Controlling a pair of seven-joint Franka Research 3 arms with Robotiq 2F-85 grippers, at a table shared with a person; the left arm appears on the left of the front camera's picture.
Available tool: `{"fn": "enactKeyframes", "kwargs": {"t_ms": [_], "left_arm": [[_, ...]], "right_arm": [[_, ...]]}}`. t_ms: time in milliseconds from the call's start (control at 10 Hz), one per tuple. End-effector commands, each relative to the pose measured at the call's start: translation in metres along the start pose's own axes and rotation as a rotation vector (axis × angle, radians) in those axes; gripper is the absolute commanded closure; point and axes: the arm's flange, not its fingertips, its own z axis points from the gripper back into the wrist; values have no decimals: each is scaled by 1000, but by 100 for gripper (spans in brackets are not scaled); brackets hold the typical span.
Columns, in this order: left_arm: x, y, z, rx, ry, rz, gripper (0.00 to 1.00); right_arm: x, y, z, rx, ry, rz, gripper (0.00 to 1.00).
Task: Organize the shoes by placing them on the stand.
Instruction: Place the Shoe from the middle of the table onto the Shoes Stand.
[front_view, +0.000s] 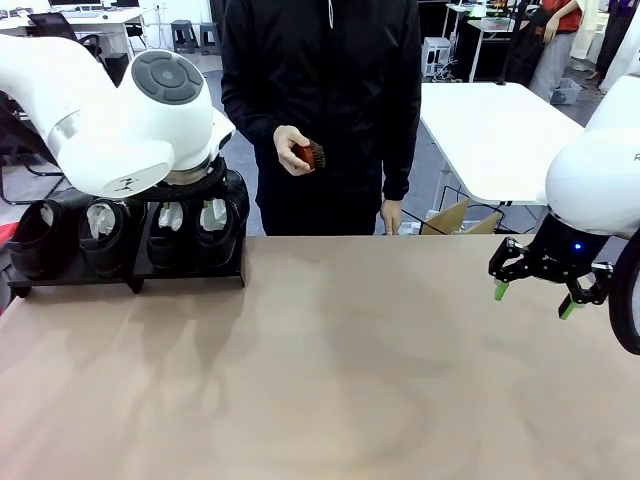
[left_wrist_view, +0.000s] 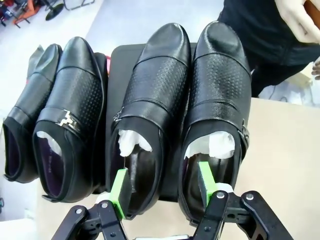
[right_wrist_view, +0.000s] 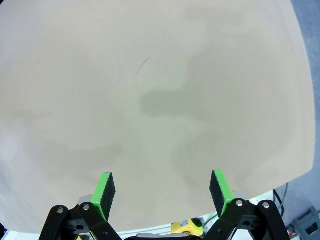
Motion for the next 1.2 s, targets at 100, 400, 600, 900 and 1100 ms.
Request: {"fn": "enactKeyframes", "kwargs": {"t_ms": [100,400,600,900,1100], "left_arm": [[4,-2,-3,-3,-2,-4,30],[4,-2,-3,-3,-2,-4,30],[4,-2,-3,-3,-2,-4,30],[4,-2,-3,-3,-2,-4,30],[4,-2,-3,-3,-2,-4,30]], "right_arm": [[2,-1,2,11,1,18,0],[2,-1,2,11,1,18,0],[2,-1,2,11,1,18,0],[2,-1,2,11,1,18,0],[2,-1,2,11,1,18,0]]}}
